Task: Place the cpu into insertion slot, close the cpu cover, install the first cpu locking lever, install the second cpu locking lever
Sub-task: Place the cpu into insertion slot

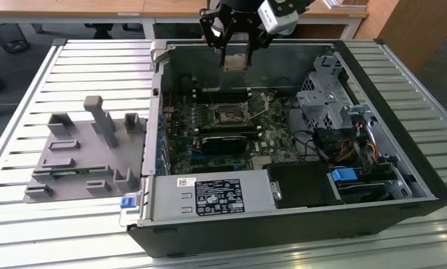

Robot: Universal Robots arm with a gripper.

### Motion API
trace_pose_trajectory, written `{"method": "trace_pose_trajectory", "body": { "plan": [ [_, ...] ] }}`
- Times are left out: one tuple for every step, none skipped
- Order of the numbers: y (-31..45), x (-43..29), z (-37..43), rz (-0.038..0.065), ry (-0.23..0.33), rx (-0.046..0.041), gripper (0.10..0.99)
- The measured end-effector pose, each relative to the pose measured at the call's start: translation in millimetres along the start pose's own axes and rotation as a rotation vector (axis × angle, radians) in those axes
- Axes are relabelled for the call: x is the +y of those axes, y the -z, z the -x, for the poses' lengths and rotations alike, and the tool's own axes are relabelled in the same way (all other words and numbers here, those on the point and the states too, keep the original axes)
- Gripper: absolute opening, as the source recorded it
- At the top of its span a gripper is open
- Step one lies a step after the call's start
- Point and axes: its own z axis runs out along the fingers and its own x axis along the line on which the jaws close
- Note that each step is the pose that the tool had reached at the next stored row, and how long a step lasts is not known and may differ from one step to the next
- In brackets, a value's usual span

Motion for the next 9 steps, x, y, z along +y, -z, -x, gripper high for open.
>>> {"method": "trace_pose_trajectory", "body": {
  "plan": [
    [0.0,0.0,0.0,0.0,-0.002,-0.0001,0.525],
    [0.0,0.0,0.0,0.0,-0.003,-0.0003,0.525],
    [0.0,0.0,0.0,0.0,-0.005,-0.0005,0.525],
    [0.0,0.0,0.0,0.0,-0.007,-0.0006,0.525],
    [0.0,0.0,0.0,0.0,-0.009,-0.0008,0.525],
    [0.0,0.0,0.0,0.0,-0.011,-0.0011,0.525],
    [0.0,0.0,0.0,0.0,-0.014,-0.0013,0.525],
    [0.0,0.0,0.0,0.0,-0.016,-0.0015,0.525],
    [0.0,0.0,0.0,0.0,-0.019,-0.0017,0.525]
  ]
}}
